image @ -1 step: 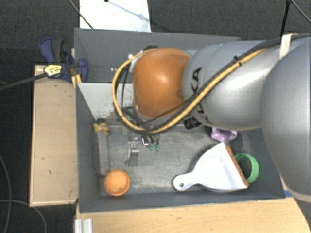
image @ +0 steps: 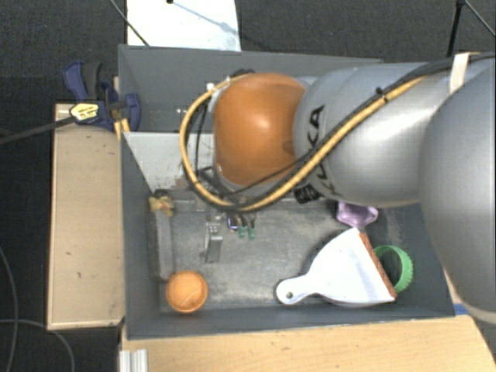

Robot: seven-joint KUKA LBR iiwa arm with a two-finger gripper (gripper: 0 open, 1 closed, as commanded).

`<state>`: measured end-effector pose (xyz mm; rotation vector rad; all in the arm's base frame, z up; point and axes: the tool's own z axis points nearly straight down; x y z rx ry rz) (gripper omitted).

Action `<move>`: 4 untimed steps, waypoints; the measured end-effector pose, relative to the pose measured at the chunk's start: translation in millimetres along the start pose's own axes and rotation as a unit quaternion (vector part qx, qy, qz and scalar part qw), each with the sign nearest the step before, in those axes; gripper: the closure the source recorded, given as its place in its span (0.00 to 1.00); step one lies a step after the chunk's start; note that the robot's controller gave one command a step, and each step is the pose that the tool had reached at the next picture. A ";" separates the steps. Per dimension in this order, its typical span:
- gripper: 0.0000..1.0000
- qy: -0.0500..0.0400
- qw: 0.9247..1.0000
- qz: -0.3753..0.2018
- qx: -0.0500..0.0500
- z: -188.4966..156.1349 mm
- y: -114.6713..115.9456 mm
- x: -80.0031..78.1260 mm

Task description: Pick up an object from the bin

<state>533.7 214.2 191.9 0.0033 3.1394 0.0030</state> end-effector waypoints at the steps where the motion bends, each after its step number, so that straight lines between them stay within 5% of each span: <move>1: 0.00 -0.004 0.999 -0.035 -0.001 23.7 2.2 11.2; 2: 0.00 -0.001 0.997 -0.072 0.000 91.9 -7.0 50.2; 3: 0.00 0.001 0.992 -0.123 0.001 114.3 15.1 51.4; 4: 1.00 0.005 0.998 -0.070 0.002 123.2 38.3 48.9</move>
Offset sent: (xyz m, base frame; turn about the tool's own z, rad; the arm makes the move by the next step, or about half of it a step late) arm -0.0559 -0.0090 -0.0989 -0.1491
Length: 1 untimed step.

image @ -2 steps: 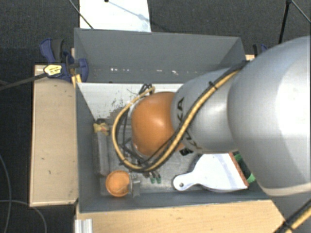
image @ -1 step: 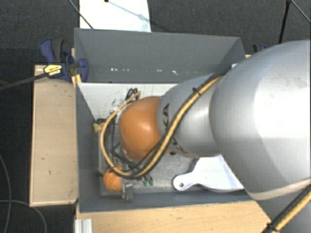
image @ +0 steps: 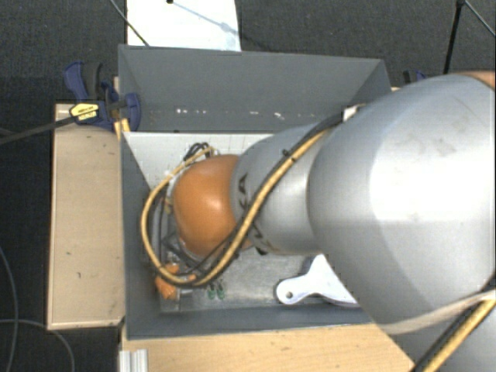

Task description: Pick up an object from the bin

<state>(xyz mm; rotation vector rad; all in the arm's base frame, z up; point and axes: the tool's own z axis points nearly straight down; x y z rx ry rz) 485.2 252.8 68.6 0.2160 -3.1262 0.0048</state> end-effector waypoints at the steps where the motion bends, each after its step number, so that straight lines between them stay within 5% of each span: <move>1: 1.00 0.000 1.000 0.001 0.000 0.0 0.0 0.0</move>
Offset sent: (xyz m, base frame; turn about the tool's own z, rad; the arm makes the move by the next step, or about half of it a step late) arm 0.0080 -0.0073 0.1770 -0.0463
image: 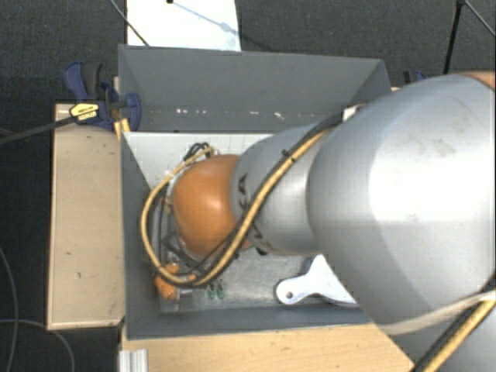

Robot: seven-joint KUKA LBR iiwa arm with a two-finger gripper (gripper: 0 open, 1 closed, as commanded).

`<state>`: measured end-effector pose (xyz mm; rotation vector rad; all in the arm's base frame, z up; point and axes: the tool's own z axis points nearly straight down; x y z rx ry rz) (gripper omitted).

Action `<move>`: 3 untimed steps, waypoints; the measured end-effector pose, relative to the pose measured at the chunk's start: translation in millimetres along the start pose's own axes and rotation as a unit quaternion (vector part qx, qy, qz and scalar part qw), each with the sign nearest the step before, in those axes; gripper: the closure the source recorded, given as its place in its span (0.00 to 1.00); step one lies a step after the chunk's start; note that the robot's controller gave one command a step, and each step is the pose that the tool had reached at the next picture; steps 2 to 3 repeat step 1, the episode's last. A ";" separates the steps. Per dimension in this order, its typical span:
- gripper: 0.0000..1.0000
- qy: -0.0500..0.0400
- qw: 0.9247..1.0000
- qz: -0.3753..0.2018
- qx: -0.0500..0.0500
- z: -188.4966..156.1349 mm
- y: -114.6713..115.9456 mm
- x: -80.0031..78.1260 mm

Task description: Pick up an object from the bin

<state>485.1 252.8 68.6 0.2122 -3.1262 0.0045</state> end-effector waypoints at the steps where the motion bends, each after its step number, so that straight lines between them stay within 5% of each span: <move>1: 1.00 -0.007 1.000 -0.023 -0.002 -179.7 -8.9 -6.2; 3: 1.00 -0.007 1.000 -0.023 -0.002 -179.7 -8.9 -6.2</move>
Offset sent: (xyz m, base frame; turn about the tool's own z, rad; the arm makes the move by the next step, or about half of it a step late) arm 0.0000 0.0000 0.0000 0.0000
